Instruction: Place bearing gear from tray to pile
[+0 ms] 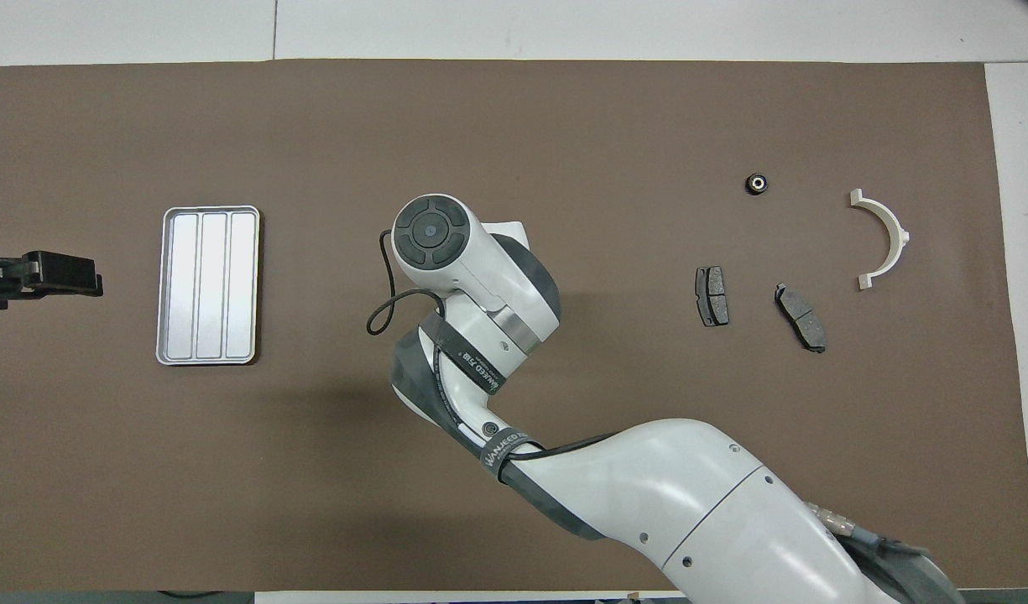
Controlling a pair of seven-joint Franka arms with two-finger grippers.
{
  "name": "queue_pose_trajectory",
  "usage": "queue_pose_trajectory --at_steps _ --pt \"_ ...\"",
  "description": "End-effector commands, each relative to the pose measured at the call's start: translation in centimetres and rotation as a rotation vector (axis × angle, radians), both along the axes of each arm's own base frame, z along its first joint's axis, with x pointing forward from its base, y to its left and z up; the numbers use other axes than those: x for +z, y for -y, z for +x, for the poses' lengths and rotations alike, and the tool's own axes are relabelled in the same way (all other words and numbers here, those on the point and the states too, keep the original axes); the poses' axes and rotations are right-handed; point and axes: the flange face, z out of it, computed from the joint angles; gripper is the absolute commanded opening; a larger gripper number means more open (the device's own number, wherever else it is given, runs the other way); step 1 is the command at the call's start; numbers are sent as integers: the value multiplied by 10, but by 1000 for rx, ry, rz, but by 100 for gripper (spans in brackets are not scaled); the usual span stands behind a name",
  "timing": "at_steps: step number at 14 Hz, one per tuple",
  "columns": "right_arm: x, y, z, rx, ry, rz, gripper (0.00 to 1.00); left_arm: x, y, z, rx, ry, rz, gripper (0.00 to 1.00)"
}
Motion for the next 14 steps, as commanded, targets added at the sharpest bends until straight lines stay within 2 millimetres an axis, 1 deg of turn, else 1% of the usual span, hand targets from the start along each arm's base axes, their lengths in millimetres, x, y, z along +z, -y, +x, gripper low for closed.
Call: queue_pose_trajectory --at_steps 1,2,3,4,5,7,9,10,11,14 --pt "-11 -13 -2 12 33 -20 100 22 -3 26 -17 -39 0 100" --pt "-15 -10 1 16 43 -28 98 27 -2 34 -19 -47 -5 100" --pt "-17 -15 -1 24 54 -18 96 28 -2 34 -19 -50 -7 100" --pt "-21 -16 -1 26 55 -19 95 27 -1 34 -21 -50 -8 100" --pt "-21 -15 -1 27 54 -22 91 26 -1 36 -21 -53 -8 100" --pt "-23 -9 5 16 55 -18 81 20 -3 37 -18 -93 -6 100" --pt "-20 -9 9 13 79 9 69 22 -3 38 -18 -111 -8 100" --pt "-22 -8 9 12 79 10 61 21 -3 38 -18 -116 -8 100" --pt "-22 -7 10 9 79 10 49 22 -2 38 -19 -116 -8 100" --pt "-23 -7 10 3 74 20 10 19 -1 47 -20 -150 -8 100"
